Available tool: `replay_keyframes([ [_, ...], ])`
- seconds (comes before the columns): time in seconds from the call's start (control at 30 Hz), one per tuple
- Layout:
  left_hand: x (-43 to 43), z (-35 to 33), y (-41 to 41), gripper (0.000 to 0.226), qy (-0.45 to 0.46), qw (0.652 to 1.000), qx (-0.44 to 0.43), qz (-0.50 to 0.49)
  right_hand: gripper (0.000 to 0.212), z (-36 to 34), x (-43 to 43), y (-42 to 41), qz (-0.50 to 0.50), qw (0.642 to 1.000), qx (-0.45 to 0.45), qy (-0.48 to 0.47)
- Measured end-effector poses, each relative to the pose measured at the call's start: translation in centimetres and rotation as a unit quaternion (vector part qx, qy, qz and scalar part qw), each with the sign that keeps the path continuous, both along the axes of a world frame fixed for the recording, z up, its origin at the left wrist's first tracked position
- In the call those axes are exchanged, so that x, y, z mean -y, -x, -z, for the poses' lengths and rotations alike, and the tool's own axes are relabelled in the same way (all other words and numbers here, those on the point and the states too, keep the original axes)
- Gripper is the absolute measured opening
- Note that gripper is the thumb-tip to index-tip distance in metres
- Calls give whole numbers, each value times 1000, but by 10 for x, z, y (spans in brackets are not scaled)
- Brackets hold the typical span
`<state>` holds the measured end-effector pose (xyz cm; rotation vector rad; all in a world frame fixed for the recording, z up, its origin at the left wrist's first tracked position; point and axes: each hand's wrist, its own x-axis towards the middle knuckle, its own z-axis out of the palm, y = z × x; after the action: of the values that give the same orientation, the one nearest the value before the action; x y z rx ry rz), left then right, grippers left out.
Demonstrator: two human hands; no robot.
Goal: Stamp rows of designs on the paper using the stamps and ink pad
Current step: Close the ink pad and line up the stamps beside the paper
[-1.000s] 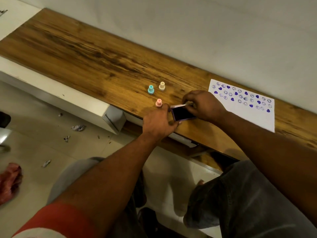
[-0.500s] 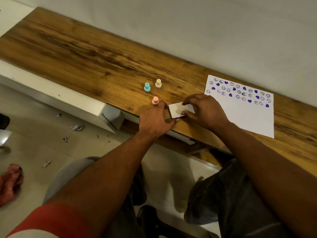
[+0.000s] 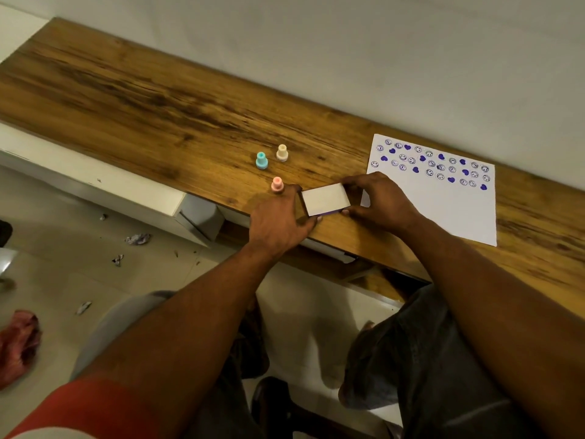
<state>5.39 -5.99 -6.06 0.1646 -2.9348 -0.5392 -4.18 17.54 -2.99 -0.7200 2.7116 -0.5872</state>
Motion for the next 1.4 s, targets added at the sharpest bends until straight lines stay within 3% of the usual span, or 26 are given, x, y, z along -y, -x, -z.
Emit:
replay_keyframes([
  [0.17,0,0,1,75,-11,1000,-3,5,80,-3,2,2,-21,1000,-4,-5],
  [0.6,1,-2,0,70,24,999,5,30,68,-21,6,-2,-102,991,-62,-54],
  [0.87,2,-3,1,71,53,997,10,48,74,-23,8,-3,-98,990,-61,-81],
  [1.17,4,-4,5,78,100,992,38,70,67,-25,11,-9,-95,986,-81,-112],
  [1.4,-4,-21,5,69,131,987,60,69,62,-26,25,-28,-80,975,-119,-172],
])
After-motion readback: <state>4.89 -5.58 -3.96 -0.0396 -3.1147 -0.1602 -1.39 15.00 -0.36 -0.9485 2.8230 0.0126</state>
